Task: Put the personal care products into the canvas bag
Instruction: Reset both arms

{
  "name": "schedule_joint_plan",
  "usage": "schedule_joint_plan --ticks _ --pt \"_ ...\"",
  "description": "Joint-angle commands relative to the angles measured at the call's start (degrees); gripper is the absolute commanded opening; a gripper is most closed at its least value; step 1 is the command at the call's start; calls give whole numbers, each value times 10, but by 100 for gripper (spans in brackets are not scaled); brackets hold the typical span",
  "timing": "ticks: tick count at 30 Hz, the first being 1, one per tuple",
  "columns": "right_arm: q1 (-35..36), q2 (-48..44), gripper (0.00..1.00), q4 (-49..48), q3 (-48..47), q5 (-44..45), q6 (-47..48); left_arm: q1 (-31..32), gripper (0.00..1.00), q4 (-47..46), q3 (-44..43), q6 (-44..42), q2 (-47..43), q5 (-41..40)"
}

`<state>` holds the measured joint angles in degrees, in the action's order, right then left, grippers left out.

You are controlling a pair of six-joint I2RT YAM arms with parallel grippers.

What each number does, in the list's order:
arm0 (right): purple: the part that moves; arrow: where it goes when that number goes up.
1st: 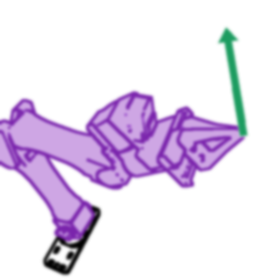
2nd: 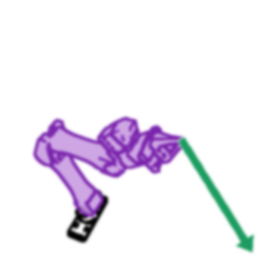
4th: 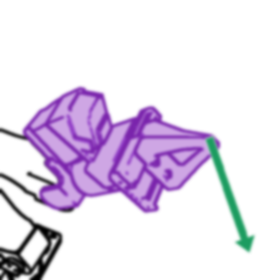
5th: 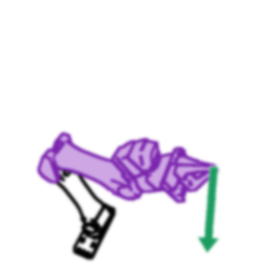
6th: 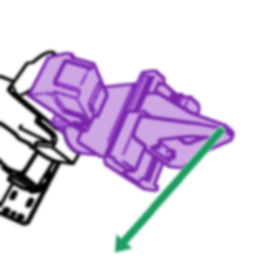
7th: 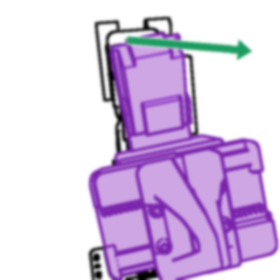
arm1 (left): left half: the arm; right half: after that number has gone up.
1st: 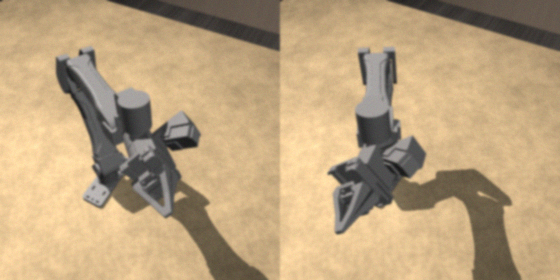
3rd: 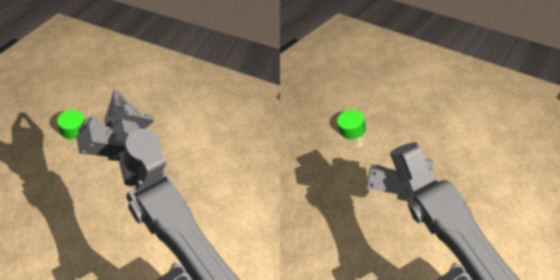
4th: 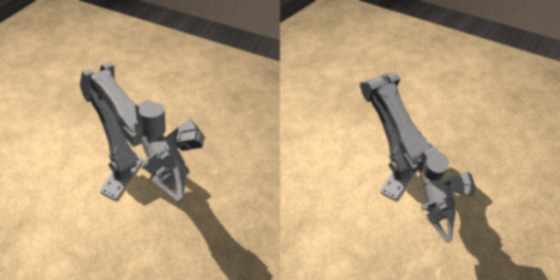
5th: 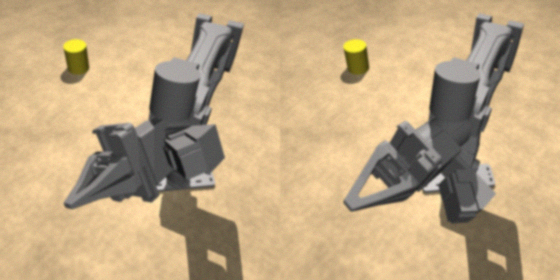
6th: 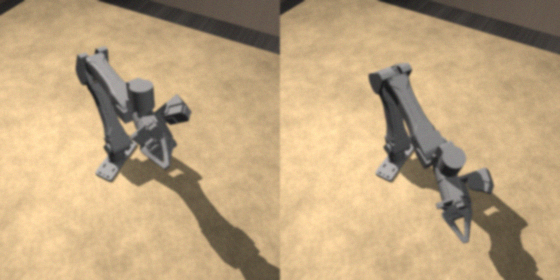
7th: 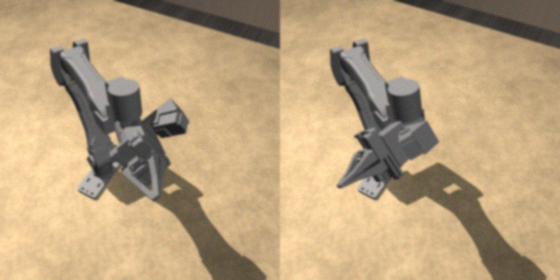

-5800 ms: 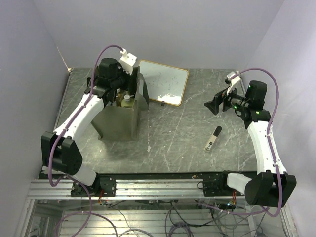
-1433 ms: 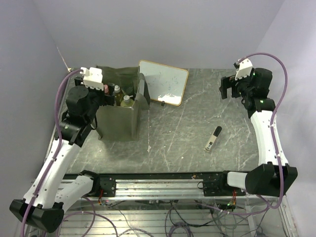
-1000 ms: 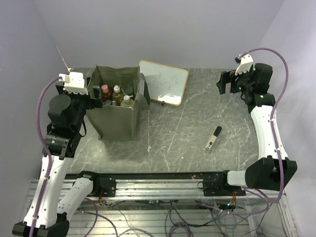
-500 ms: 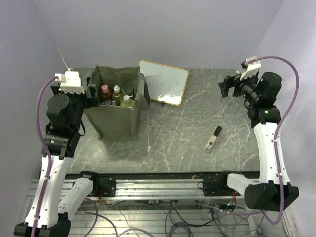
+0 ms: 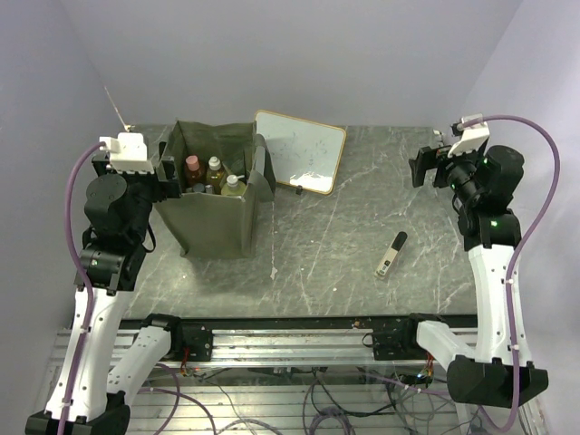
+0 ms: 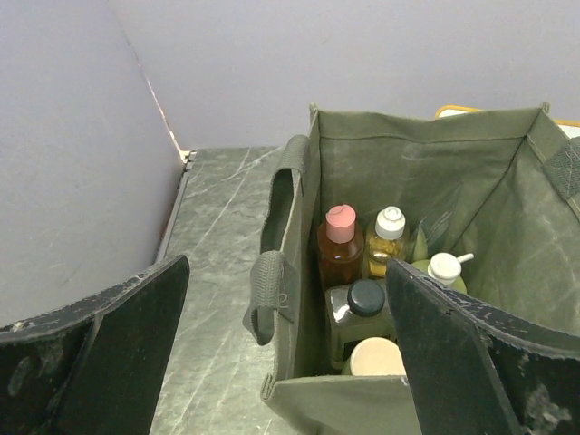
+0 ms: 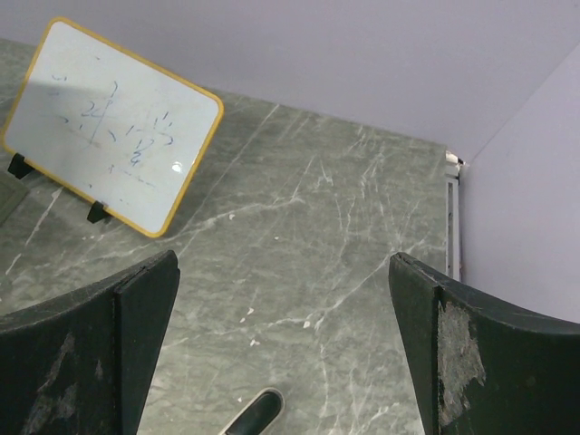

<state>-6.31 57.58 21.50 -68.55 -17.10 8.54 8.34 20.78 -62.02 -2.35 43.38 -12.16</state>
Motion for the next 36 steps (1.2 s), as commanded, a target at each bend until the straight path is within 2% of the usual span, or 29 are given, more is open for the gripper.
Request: schedule_joint_plan --ticks 1,13,24,30,36 --pt "-2 -21 100 11 18 -5 1 -5 100 3 -14 0 -9 20" --pt "-3 -40 100 -4 27 19 -10 -5 100 9 -14 -3 -15 36" --pt "-6 -44 100 -7 32 99 -18 -7 100 23 -27 -2 -11 30" --pt "-6 -39 100 4 11 105 -20 -11 100 42 -50 -6 -16 6" --pt "-6 -47 100 13 16 93 -14 -13 100 66 -69 -24 -8 18"
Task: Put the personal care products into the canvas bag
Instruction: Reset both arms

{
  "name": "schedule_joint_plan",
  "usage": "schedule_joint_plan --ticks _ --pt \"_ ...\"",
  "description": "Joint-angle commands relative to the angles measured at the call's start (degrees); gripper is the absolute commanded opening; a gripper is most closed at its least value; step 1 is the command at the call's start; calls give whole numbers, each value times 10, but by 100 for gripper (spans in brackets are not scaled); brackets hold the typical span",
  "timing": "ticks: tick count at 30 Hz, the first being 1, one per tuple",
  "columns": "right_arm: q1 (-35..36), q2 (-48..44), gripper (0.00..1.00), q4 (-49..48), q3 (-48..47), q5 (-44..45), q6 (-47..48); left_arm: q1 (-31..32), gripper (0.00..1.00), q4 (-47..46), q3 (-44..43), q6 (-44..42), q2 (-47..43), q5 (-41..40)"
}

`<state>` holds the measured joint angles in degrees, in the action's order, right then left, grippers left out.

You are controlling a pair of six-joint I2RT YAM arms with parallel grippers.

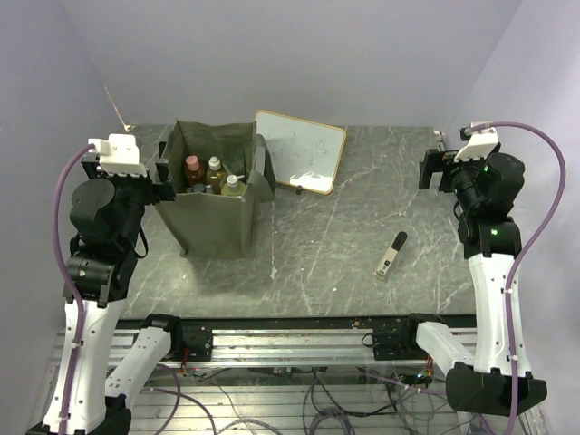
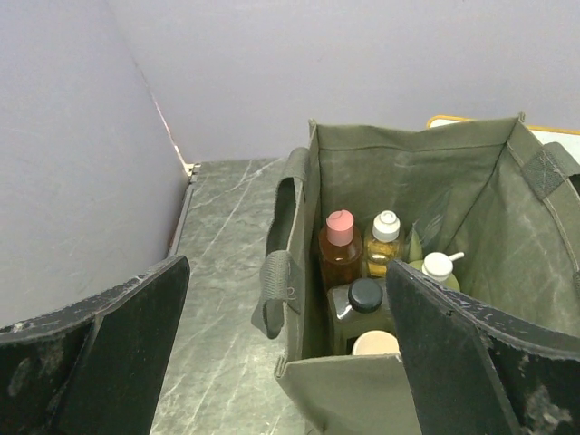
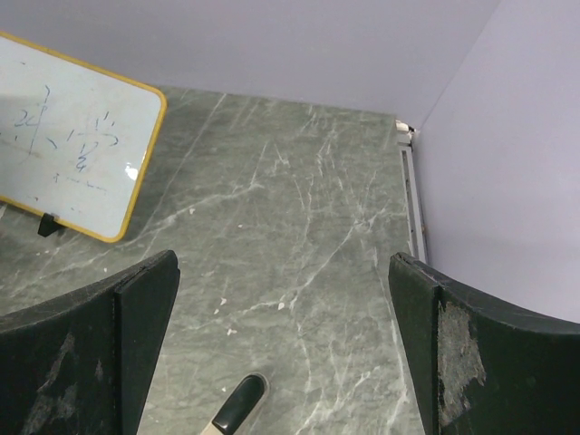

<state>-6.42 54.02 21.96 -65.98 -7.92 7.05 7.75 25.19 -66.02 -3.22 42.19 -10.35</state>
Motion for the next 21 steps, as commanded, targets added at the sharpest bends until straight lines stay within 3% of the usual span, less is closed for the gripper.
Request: schedule_joint_plan --ticks 1,21 --pt "-4 -14 100 10 -7 2 3 -7 100 27 -32 -15 5 -8" --pt "-5 -27 100 11 5 14 18 -18 100 24 8 -8 -28 6"
